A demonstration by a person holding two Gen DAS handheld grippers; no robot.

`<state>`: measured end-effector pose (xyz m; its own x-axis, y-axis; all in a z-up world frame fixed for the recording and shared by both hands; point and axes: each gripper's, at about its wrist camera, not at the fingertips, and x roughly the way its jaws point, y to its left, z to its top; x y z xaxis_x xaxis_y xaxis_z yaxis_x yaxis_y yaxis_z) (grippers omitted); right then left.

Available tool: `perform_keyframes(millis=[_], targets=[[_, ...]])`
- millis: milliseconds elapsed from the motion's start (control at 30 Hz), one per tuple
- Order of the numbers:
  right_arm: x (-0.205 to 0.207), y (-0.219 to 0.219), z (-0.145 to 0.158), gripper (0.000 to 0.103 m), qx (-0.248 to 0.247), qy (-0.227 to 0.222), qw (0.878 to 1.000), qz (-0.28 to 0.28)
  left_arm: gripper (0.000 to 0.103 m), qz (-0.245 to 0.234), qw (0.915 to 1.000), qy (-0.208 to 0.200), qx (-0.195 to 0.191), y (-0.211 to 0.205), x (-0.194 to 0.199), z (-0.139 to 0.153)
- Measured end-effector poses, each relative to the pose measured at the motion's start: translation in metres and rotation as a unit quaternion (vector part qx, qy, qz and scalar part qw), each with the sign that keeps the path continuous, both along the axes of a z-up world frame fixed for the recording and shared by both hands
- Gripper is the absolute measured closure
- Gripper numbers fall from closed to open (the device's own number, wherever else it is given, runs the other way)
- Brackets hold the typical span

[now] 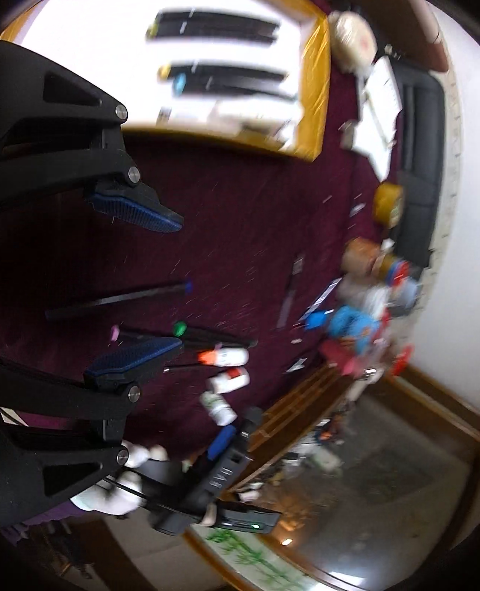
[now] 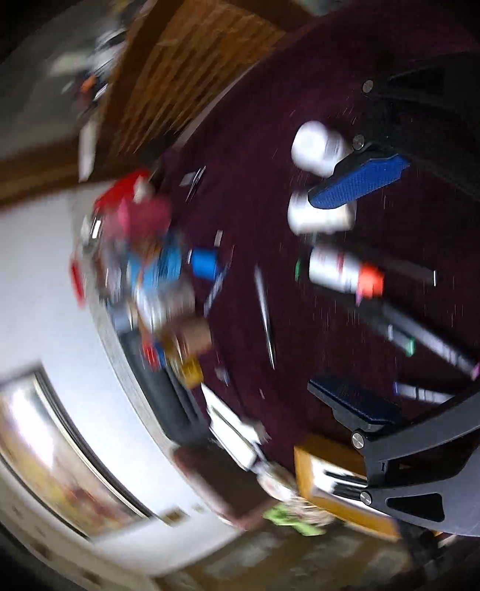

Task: Organize rigid objects
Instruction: 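Grasp a blue-capped black marker with left while right moves to the pile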

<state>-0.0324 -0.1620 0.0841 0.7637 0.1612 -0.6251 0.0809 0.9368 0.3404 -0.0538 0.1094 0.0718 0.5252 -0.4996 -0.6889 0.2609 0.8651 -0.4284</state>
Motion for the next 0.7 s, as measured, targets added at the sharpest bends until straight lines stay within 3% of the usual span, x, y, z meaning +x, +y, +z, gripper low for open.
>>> perform_keyframes(millis=[133,333,433,467,533,700], targets=[[0.003,-0.046,-0.024,0.015,0.029,0.000,0.999,-0.044,0.045,-0.005,0.9995,0.016,0.027,-0.033,0.000,-0.022],[-0.002,-0.066,-0.041,0.015,0.034,-0.018,0.998,-0.055,0.045,-0.014,0.9936,0.023,0.110,-0.063,-0.013,-0.056],[-0.004,-0.070,-0.041,0.015,0.045,-0.027,0.997,-0.052,0.046,-0.018,0.9868,-0.011,0.160,-0.075,-0.015,-0.057],[-0.005,-0.070,-0.042,0.015,0.043,-0.027,0.997,-0.051,0.050,-0.018,0.9863,-0.015,0.163,-0.075,-0.015,-0.057],[-0.003,-0.068,-0.044,0.015,0.043,-0.023,0.998,-0.046,0.088,-0.021,0.9851,-0.020,0.170,-0.074,-0.015,-0.056],[-0.003,-0.067,-0.048,0.015,0.044,-0.014,0.998,-0.043,0.091,-0.016,0.9875,-0.003,0.157,-0.058,-0.020,-0.056]])
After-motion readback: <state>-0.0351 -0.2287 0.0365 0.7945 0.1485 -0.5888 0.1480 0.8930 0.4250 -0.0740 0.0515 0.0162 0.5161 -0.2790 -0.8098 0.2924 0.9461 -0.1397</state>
